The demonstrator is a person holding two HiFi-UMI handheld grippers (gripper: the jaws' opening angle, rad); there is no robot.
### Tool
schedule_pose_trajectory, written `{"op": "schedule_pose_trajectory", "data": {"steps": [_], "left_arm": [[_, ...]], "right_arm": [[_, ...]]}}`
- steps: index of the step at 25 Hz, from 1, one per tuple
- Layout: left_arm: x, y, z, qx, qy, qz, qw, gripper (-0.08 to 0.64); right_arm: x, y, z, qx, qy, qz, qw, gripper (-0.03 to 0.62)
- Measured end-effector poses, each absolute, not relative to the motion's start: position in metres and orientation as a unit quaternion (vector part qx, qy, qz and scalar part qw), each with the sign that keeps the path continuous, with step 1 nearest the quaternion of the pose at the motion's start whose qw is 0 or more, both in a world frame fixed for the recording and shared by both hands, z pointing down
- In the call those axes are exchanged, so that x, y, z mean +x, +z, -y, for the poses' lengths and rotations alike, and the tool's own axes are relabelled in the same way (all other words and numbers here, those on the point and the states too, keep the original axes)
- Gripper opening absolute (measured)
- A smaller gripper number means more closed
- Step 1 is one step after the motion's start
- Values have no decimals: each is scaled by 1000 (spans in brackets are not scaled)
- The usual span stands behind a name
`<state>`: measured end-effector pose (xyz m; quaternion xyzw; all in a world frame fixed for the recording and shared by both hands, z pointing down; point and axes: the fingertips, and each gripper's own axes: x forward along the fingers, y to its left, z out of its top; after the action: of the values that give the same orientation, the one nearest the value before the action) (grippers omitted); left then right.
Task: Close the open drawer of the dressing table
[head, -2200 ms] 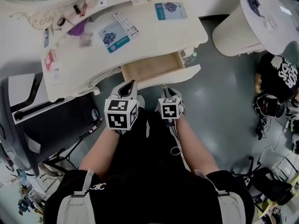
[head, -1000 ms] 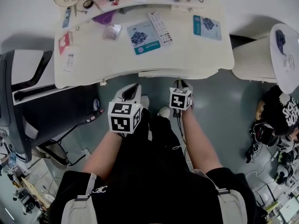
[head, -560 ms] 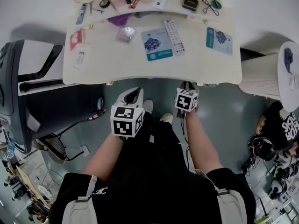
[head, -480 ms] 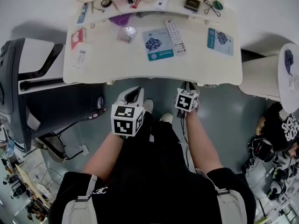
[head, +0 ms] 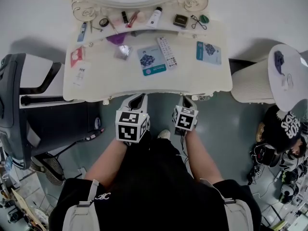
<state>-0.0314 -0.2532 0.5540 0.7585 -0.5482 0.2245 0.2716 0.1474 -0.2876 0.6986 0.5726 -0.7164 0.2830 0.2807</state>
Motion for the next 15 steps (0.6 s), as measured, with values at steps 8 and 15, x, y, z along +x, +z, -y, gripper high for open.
{"op": "schedule_pose_trajectory", "data": {"steps": [8, 15], "left_arm": [[7, 491, 270, 801, 184, 523, 225, 8], [35, 433, 274, 836, 152, 495, 181, 8]], "right_arm": [[161, 559, 298, 608, 213, 747, 166, 11], [155, 448, 286, 608, 176, 773, 55, 10]]}}
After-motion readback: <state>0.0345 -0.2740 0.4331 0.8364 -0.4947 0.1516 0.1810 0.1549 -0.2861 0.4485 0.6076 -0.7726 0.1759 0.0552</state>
